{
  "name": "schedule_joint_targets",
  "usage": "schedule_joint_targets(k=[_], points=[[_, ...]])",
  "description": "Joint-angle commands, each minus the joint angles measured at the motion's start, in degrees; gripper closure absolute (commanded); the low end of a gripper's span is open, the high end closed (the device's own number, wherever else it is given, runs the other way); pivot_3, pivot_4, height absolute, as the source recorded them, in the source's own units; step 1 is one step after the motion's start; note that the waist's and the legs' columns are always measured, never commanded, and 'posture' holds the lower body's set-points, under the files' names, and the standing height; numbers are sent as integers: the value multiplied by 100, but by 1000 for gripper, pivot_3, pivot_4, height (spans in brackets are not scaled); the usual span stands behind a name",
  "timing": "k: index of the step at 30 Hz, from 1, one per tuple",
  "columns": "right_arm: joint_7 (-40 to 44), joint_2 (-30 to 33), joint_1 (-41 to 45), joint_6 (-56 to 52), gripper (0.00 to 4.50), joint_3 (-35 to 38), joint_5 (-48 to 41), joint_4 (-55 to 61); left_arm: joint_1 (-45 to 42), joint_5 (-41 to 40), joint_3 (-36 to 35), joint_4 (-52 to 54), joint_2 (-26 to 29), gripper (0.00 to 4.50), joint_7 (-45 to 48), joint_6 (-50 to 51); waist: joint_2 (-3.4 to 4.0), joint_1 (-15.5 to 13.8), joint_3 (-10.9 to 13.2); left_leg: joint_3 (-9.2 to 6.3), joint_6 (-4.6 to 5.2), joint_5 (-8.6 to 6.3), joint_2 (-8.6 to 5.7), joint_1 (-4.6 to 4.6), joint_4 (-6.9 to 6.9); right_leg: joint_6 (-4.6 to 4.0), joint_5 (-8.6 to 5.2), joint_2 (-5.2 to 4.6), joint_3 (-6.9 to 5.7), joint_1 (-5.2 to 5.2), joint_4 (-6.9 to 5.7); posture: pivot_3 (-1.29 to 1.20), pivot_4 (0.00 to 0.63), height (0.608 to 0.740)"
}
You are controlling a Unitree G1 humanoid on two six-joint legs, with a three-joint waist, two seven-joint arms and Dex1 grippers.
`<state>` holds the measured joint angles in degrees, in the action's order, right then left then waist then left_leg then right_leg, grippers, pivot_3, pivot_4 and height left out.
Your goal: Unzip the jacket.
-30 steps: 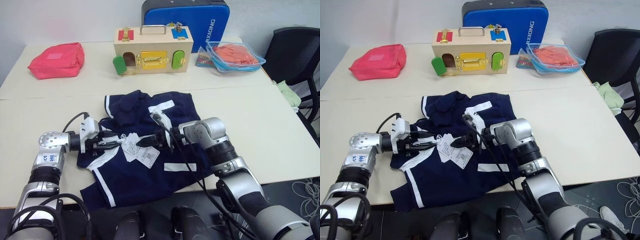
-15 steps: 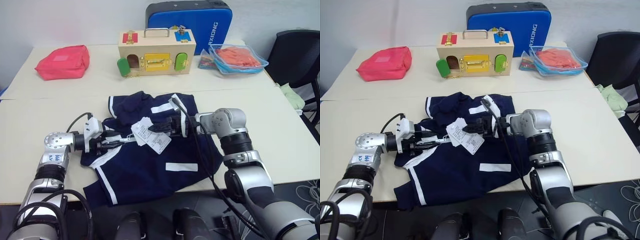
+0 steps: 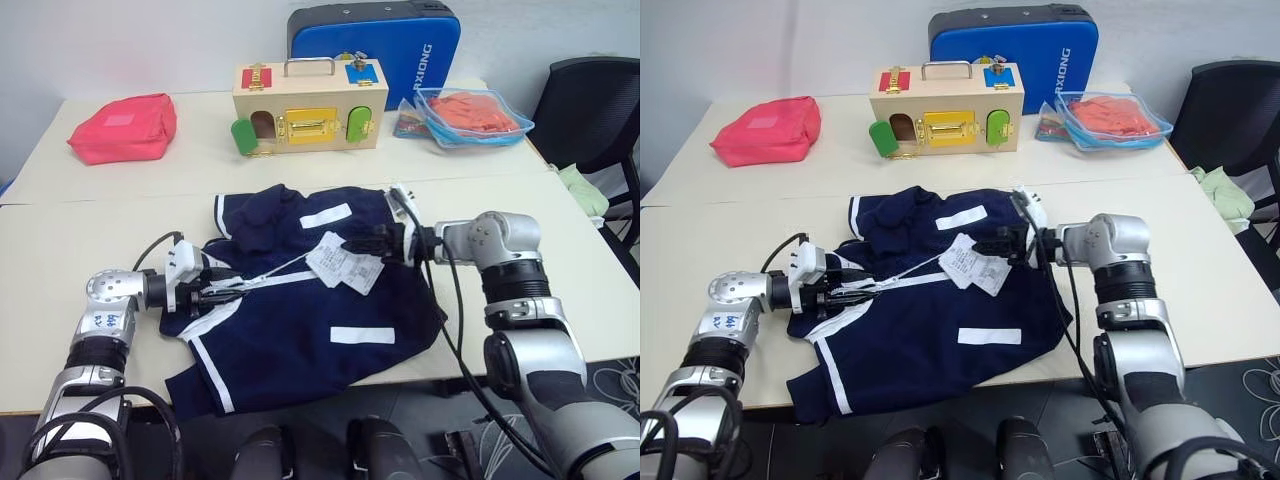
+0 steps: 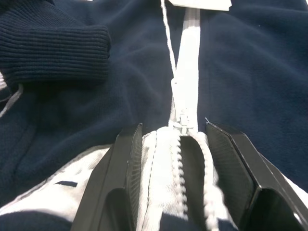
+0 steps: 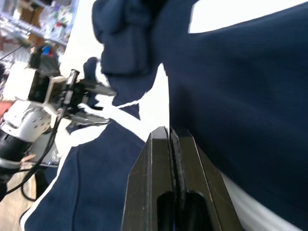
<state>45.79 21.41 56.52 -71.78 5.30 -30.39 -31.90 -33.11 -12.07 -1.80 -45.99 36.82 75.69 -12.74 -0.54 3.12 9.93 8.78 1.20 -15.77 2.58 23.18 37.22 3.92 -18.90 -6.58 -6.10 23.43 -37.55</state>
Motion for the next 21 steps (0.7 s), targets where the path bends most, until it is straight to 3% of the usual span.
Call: schedule_joint_targets(k=[1,9,21], points=[[-88,307,-1,120,4500,390,-68,-9,547,346,342,-284,15,2343,182,212,1,3,-1,1,1,0,0,0,0,0,0,0,1,0,1,0,150,740],[-148,841,-117,364,4500,700,5,-141,695,342,322,-208,22,2343,80,215,37,15,-22,7,1,-1,2,-9,-9,0,0,1,5,-4,8,0,150,740],[-551,2067,61,2178,4500,1162,611,-1581,804,310,344,-130,19,2343,18,273,49,17,-29,36,3,-3,2,-31,-17,1,0,3,15,-5,34,0,150,740]])
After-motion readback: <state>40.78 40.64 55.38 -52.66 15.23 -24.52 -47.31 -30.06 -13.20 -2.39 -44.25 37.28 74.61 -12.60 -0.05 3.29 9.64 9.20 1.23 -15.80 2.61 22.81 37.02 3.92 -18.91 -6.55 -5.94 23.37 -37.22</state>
